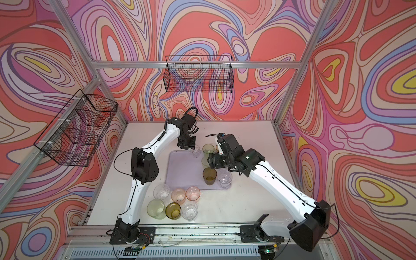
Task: Place the glasses into the tray
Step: 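Raise the open left gripper away from the placed clear glass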
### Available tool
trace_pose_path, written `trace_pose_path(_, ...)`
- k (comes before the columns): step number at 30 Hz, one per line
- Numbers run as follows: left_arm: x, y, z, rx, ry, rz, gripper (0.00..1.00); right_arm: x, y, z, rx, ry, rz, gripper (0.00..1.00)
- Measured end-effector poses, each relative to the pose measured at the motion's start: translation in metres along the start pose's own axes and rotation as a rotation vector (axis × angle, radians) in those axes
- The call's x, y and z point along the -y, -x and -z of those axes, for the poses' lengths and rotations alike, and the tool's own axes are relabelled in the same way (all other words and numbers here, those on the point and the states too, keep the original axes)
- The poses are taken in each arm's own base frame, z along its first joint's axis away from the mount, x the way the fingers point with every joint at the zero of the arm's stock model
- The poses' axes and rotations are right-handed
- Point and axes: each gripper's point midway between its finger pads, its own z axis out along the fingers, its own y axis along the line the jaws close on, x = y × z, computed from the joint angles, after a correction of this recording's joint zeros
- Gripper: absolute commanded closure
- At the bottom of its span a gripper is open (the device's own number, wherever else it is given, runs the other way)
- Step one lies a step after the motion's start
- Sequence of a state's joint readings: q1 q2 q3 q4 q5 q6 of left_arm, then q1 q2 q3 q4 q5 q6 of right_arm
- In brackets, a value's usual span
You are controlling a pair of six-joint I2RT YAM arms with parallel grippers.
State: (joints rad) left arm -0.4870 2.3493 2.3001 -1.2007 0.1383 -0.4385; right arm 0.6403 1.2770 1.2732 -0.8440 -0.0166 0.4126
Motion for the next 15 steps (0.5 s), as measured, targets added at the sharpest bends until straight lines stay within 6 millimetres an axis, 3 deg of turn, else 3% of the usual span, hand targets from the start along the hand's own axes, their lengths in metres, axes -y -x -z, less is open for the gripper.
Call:
trace_pose_path(9,0.001,-0.007,0.045,0.065,-0.024,-0.016,0.56,-0.003,0.006,0.000,0.023,0.013,0.003,0.19)
trace_pose_path(15,-0.003,-0.021,0.057,0.064,-0.022,-0.030,0.56,-0.006,0.012,0.000,0.050,0.027,0.011,0.19)
